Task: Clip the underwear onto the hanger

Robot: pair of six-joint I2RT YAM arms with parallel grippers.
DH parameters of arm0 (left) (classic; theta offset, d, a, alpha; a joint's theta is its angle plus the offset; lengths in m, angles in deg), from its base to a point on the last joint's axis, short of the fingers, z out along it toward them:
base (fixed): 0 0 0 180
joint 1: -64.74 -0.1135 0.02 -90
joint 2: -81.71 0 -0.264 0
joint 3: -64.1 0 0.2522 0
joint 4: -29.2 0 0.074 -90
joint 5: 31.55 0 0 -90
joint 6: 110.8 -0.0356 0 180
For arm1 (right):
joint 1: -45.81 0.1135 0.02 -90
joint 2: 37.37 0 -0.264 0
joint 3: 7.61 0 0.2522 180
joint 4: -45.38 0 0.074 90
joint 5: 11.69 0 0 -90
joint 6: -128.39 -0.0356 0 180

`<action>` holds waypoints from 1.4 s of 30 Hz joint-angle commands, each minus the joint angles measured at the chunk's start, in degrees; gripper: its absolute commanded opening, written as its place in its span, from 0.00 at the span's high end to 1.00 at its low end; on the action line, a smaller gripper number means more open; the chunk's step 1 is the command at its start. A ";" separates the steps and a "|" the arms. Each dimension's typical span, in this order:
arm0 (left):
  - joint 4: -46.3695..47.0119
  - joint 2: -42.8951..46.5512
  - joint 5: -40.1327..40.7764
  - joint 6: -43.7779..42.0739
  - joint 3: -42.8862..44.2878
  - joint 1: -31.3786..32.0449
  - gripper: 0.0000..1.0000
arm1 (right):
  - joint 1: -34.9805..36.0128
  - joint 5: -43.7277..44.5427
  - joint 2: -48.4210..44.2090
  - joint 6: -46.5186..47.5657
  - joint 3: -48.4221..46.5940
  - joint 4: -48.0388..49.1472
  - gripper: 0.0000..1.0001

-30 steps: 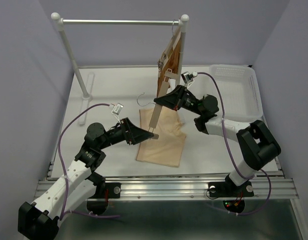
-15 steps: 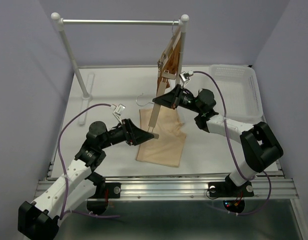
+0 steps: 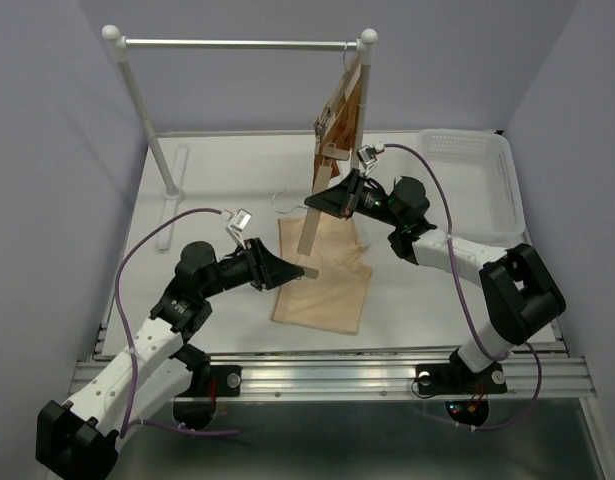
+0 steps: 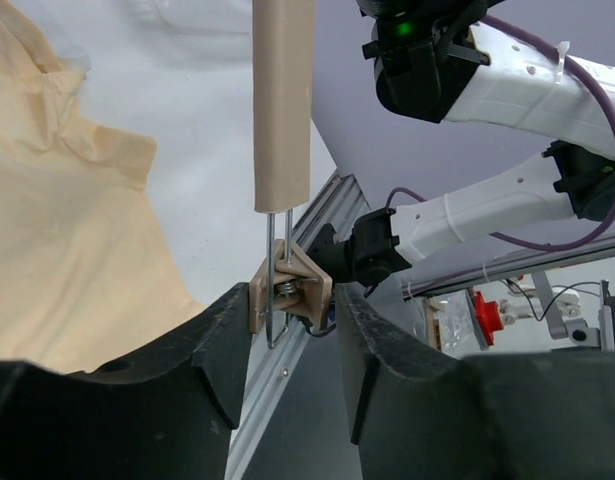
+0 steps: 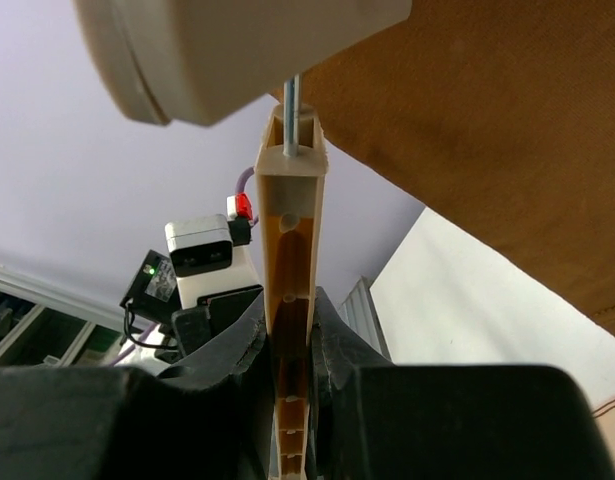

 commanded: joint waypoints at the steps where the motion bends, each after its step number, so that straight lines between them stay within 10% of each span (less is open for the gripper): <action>1: 4.79 0.39 -1.05 -0.63 3.14 0.39 0.57 | -0.40 1.02 -1.53 2.73 -1.94 1.33 0.99; 6: 4.88 0.48 0.44 -0.28 3.22 0.39 0.98 | -0.40 0.58 -1.62 2.99 -1.67 0.89 0.99; 15: 3.83 4.43 5.98 0.95 1.99 0.38 1.00 | -0.40 -0.64 -2.14 4.84 -2.46 -2.10 0.96; 19: 2.77 3.73 7.39 0.86 1.82 0.39 1.00 | -0.40 -0.91 -2.58 7.91 -4.04 -5.52 0.65; 24: 0.49 3.03 12.31 0.69 1.90 0.38 1.00 | -0.40 -1.00 -5.21 12.74 -5.28 -13.17 0.00; 42: -11.87 7.86 23.19 0.77 -0.82 0.30 1.00 | -0.40 8.58 -19.02 28.56 4.30 -40.76 0.00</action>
